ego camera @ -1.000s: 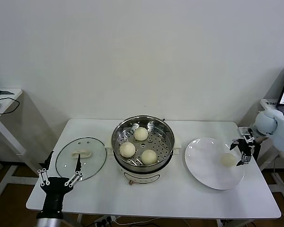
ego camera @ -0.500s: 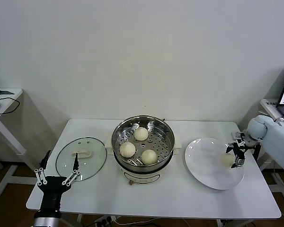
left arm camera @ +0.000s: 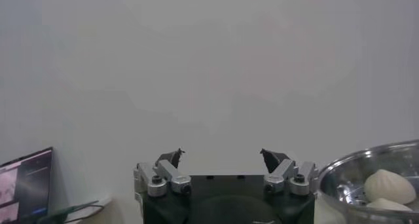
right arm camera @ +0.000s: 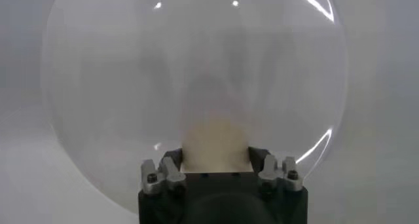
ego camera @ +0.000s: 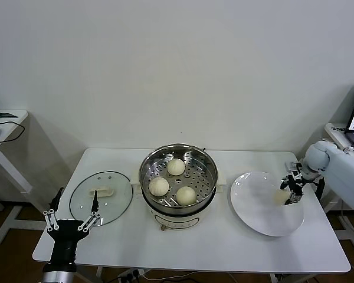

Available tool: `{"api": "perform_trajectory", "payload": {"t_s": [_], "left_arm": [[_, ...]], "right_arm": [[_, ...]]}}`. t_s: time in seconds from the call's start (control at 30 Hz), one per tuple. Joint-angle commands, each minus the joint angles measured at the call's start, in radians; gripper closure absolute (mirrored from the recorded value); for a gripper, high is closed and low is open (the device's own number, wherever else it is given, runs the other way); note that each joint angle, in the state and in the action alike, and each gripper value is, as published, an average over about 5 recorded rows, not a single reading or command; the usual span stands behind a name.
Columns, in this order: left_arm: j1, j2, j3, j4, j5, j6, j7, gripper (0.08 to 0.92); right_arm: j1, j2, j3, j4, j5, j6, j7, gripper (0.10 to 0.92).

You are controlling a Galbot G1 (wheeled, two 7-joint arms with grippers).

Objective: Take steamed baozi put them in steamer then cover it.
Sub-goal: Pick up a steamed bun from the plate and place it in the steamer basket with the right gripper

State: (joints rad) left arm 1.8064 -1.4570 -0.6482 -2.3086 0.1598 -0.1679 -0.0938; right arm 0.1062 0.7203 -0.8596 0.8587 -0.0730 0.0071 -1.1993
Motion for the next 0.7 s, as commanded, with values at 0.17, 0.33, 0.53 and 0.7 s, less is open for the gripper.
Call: {"api": "perform_trajectory", "payload": {"t_s": [0.17, 0.33, 0.53, 0.7], "left_arm": [[-0.005, 0.009, 0.013, 0.000, 0.002, 0.004, 0.000, 0.177], [-0.007, 0.017, 0.018, -0.001, 0.002, 0.003, 0.000, 0.177], [-0.013, 0.022, 0.024, -0.005, 0.002, 0.004, 0.000, 0.177], [-0.018, 0.027, 0.035, -0.001, 0.002, 0.007, 0.001, 0.177]], "right_arm": [[0.470, 0.051, -0.260, 0.194, 0.271, -0.024, -0.230, 0.372], [0.646, 0.168, -0.391, 0.264, 0.466, -0.089, -0.233, 0.372], [0.701, 0.300, -0.476, 0.304, 0.574, -0.142, -0.152, 0.374], [0.689, 0.375, -0.522, 0.340, 0.635, -0.193, -0.063, 0.374]]}}
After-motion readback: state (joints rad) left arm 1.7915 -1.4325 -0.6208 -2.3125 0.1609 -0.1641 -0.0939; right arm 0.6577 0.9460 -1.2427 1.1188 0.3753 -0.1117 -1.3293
